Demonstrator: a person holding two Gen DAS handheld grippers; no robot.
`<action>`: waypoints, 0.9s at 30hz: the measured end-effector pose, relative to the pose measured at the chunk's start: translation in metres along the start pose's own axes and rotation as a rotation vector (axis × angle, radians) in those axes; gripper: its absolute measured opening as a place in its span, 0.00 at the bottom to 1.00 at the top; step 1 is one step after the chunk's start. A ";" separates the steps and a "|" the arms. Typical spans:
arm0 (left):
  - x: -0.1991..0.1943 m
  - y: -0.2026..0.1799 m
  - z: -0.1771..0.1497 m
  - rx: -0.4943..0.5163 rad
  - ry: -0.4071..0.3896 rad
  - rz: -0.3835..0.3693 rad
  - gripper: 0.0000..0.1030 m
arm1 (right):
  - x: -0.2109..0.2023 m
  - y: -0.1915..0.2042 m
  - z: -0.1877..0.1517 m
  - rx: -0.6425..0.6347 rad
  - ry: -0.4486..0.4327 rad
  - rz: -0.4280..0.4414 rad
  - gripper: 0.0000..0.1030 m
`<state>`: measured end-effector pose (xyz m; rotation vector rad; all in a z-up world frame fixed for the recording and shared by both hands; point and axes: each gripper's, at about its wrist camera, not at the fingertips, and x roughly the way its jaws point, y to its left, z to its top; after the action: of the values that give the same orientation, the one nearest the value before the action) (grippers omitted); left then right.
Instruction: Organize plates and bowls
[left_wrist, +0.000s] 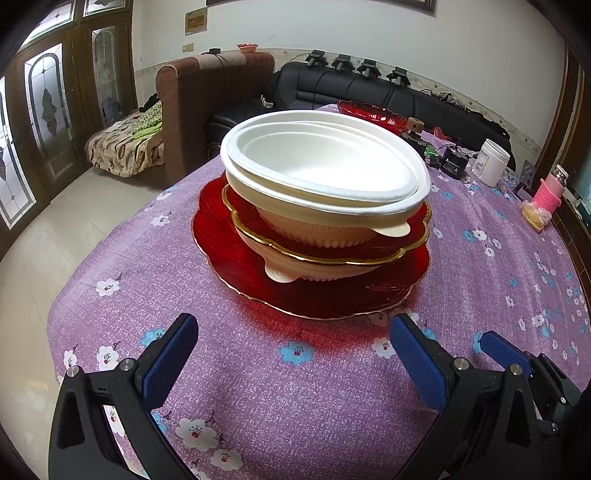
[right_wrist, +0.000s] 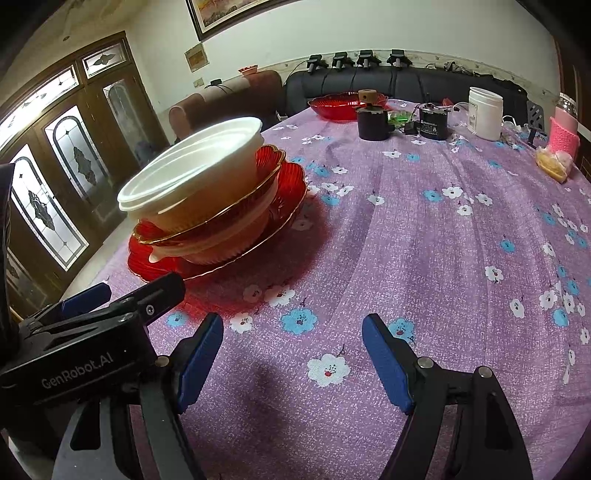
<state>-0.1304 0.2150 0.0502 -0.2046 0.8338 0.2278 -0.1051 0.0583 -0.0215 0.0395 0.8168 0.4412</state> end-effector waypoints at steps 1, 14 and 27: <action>0.000 0.000 0.000 0.000 0.000 0.001 1.00 | 0.000 0.000 0.000 -0.001 0.000 0.000 0.80; 0.001 -0.001 -0.003 0.006 0.005 -0.003 1.00 | 0.000 0.001 -0.002 -0.008 0.003 0.000 0.80; 0.001 -0.002 -0.004 0.010 0.008 -0.007 1.00 | 0.001 0.002 -0.002 -0.013 0.005 0.001 0.80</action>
<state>-0.1319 0.2122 0.0466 -0.1991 0.8422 0.2161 -0.1069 0.0601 -0.0228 0.0270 0.8188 0.4477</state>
